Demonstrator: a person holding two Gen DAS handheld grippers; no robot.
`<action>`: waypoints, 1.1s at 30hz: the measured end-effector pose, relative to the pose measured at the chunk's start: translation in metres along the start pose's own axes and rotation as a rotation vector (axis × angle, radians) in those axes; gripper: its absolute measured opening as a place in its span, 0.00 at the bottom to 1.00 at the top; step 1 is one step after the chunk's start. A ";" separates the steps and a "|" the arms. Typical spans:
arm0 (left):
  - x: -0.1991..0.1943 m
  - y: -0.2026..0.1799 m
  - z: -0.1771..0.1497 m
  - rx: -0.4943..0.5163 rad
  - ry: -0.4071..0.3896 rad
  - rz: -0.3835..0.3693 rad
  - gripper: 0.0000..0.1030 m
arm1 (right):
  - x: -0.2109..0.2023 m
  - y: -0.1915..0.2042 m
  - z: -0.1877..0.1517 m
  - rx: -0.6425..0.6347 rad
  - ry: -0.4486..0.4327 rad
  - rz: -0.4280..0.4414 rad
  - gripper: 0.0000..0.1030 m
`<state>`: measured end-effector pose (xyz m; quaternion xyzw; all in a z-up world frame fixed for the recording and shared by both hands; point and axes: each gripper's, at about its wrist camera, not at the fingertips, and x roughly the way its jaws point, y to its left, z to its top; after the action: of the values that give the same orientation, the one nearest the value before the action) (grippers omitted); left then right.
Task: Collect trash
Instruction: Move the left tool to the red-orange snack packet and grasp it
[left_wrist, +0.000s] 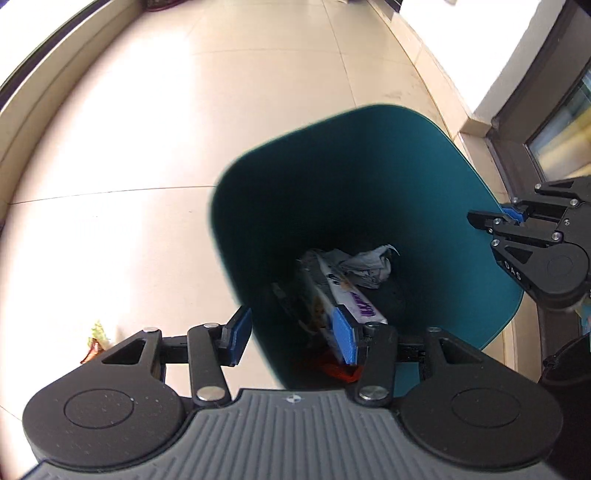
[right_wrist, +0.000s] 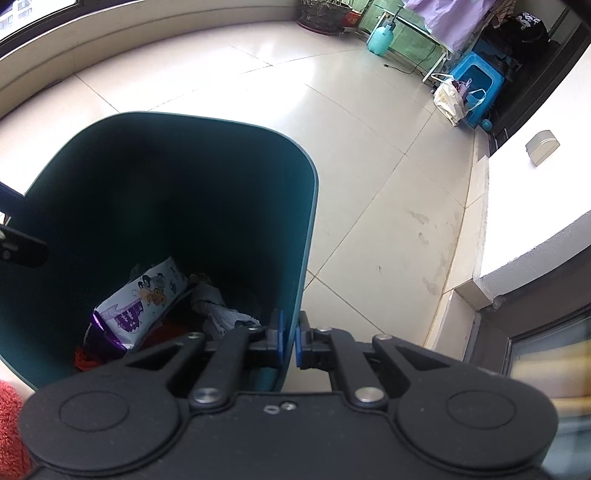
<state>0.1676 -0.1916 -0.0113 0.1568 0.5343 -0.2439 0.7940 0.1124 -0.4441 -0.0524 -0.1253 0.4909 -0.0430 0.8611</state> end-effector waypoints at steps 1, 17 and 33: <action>-0.004 0.006 -0.002 -0.008 -0.012 0.014 0.50 | 0.001 -0.001 0.000 0.004 0.003 0.001 0.05; 0.026 0.195 -0.066 -0.434 -0.003 0.242 0.71 | 0.008 0.000 0.006 0.025 0.039 -0.020 0.07; 0.155 0.304 -0.116 -0.739 0.095 0.162 0.71 | 0.018 0.001 0.014 0.092 0.105 -0.091 0.11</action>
<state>0.2948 0.0861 -0.2020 -0.0874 0.6083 0.0363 0.7880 0.1335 -0.4448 -0.0611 -0.1055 0.5267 -0.1113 0.8361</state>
